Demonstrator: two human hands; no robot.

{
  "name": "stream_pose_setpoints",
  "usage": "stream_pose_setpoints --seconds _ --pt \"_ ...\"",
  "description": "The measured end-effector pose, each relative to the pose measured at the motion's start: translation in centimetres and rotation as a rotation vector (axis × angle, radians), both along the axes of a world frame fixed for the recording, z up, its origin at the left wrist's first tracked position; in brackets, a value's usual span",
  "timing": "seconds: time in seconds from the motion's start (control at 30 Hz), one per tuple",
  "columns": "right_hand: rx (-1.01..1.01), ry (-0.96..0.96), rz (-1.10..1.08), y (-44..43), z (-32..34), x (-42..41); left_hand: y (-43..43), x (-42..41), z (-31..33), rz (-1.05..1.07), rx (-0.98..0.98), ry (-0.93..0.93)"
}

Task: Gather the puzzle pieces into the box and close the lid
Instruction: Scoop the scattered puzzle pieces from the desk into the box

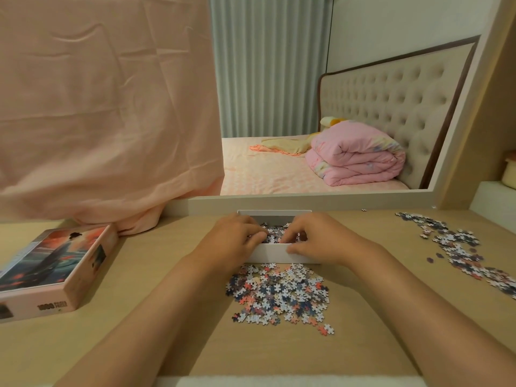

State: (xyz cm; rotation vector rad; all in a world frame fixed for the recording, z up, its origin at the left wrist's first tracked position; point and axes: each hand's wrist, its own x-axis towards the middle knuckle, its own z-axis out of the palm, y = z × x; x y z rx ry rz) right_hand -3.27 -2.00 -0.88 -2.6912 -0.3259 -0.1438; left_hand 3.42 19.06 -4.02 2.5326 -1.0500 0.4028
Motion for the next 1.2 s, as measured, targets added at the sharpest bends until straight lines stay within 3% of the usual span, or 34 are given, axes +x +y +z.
stream_pose_setpoints --seconds 0.13,0.27,0.37,0.47,0.6,1.2 --pt "0.0 -0.044 -0.038 -0.3 0.0 0.1 0.3 -0.2 -0.2 0.004 0.013 0.066" --pt "-0.174 -0.109 -0.056 0.5 0.6 0.0 0.5 -1.5 1.5 -0.019 -0.005 -0.01" --pt "-0.198 -0.111 -0.039 1.2 1.6 -0.8 1.0 -2.9 3.3 -0.072 0.055 0.154" --pt "-0.156 0.061 0.036 2.1 2.6 -2.0 1.8 -3.7 3.4 -0.096 0.34 0.356" --pt "-0.365 0.321 0.138 4.1 1.6 -3.0 1.9 -3.7 2.7 -0.116 0.502 0.33" --pt "-0.126 0.192 0.026 3.1 0.4 -1.8 1.3 -3.7 1.7 -0.129 0.127 0.399"
